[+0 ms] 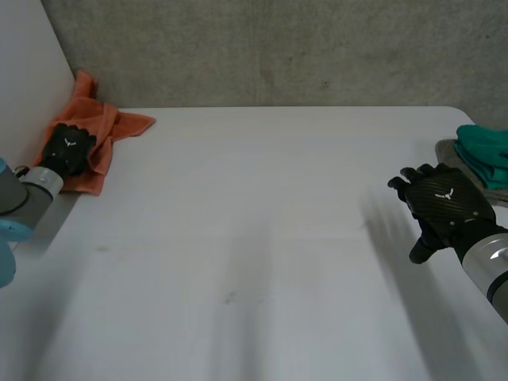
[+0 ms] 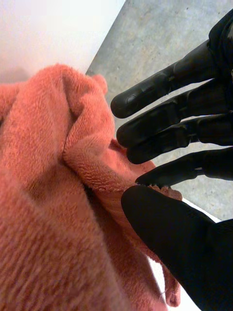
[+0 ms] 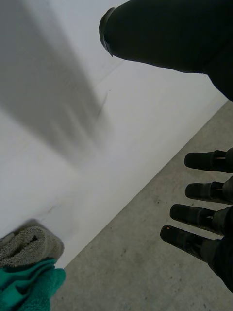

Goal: Fold the laundry.

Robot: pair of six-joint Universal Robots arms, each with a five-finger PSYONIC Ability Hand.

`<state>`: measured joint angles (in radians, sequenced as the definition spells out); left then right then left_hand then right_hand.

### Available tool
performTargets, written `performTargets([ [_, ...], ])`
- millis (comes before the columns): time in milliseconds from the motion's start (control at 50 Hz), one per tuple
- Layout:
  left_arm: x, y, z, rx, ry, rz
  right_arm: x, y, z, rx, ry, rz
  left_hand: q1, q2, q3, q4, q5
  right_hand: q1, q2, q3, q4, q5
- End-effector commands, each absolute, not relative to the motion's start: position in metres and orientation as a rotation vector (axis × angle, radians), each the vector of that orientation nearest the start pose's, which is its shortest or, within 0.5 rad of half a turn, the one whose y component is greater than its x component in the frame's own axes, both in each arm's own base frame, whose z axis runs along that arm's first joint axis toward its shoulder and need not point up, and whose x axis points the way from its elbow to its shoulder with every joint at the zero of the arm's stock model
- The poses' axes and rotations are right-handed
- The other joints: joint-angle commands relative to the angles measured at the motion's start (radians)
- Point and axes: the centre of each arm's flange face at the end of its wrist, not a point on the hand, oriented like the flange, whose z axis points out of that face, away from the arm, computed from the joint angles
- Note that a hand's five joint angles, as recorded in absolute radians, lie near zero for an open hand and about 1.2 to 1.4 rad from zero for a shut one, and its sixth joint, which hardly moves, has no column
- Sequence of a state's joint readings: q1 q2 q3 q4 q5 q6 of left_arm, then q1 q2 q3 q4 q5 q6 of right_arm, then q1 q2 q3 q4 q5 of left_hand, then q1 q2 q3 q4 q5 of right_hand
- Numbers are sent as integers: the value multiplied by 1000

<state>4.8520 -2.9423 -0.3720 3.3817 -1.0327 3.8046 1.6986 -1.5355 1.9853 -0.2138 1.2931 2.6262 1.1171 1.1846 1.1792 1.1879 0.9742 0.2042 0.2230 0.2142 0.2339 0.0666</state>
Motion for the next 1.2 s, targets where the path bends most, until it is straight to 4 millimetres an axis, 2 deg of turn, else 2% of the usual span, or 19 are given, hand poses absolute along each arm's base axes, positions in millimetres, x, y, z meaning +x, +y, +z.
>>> performTargets([
  [20, -114, -540, 139, 1037, 1620, -2103, 189, -246, 201, -1032, 2243, -1981, 279, 212, 217, 208, 248, -30, -48, -40, -59, -67],
  [60, -133, -529, 165, 1045, 1566, -2157, 189, -248, 204, -1032, 2236, -1993, 279, 212, 217, 208, 248, -30, -48, -40, -59, -67],
  [120, -157, -512, 184, 1060, 1568, -2223, 189, -249, 206, -1031, 2228, -2006, 279, 212, 217, 208, 248, -30, -48, -40, -59, -67],
  [200, -200, -471, 208, 1089, 1677, -2317, 191, -256, 216, -1026, 2194, -2052, 279, 212, 217, 208, 248, -30, -48, -40, -59, -67],
  [280, -248, -413, 229, 1158, 1804, -2408, 192, -264, 230, -1016, 2152, -2113, 279, 212, 217, 208, 248, -30, -48, -40, -59, -67],
  [300, -268, -385, 240, 1204, 1845, -2452, 192, -268, 236, -1012, 2135, -2144, 279, 212, 217, 208, 248, -30, -48, -40, -59, -67],
  [360, -297, -339, 253, 1287, 1915, -2520, 193, -274, 247, -1002, 2106, -2193, 279, 212, 217, 208, 248, -30, -48, -40, -59, -67],
  [380, -316, -308, 257, 1352, 1979, -2555, 193, -277, 253, -1000, 2086, -2220, 279, 212, 217, 208, 248, -30, -48, -40, -59, -67],
  [460, -359, -226, 263, 1545, 2155, -2642, 194, -283, 266, -993, 2046, -2275, 279, 212, 217, 208, 248, -30, -48, -40, -59, -67],
  [540, -392, -159, 260, 1716, 2408, -2665, 194, -288, 269, -992, 2034, -2290, 279, 212, 217, 208, 248, -30, -48, -40, -59, -67],
  [600, -404, -138, 258, 1719, 2536, -2668, 194, -290, 267, -993, 2040, -2282, 279, 212, 217, 208, 248, -30, -48, -40, -59, -67],
  [660, -418, -147, 241, 1542, 2690, -2633, 195, -292, 261, -996, 2056, -2259, 216, 148, 154, 145, 184, -30, -48, -40, -59, -67],
  [680, -423, -153, 231, 1475, 2723, -2599, 195, -293, 259, -997, 2064, -2249, -477, -544, -539, -548, -508, -30, -48, -40, -59, -67],
  [720, -425, -156, 224, 1425, 2738, -2559, 195, -293, 257, -999, 2070, -2239, -753, -821, -815, -824, -785, -30, -48, -40, -59, -67],
  [820, -415, -177, 225, 1279, 2657, -2525, 197, -293, 251, -1009, 2088, -2204, -786, -854, -848, -857, -818, -30, -48, -40, -59, -67],
  [920, -380, -230, 222, 1147, 2449, -2456, 200, -287, 246, -1045, 2106, -2115, -786, -854, -848, -857, -818, -30, -48, -40, -59, -67],
  [980, -368, -245, 223, 1150, 2355, -2427, 201, -283, 246, -1060, 2112, -2061, -786, -854, -848, -857, -818, -30, -48, -40, -59, -67],
  [1120, -340, -287, 222, 1171, 2125, -2328, 204, -262, 240, -1077, 2224, -1769, -786, -854, -848, -857, -818, -30, -48, -40, -59, -67],
  [1200, -323, -314, 205, 1207, 2084, -2206, 210, -244, 230, -1037, 2286, -1563, -780, -848, -842, -851, -812, -30, -48, -40, -59, -67],
])
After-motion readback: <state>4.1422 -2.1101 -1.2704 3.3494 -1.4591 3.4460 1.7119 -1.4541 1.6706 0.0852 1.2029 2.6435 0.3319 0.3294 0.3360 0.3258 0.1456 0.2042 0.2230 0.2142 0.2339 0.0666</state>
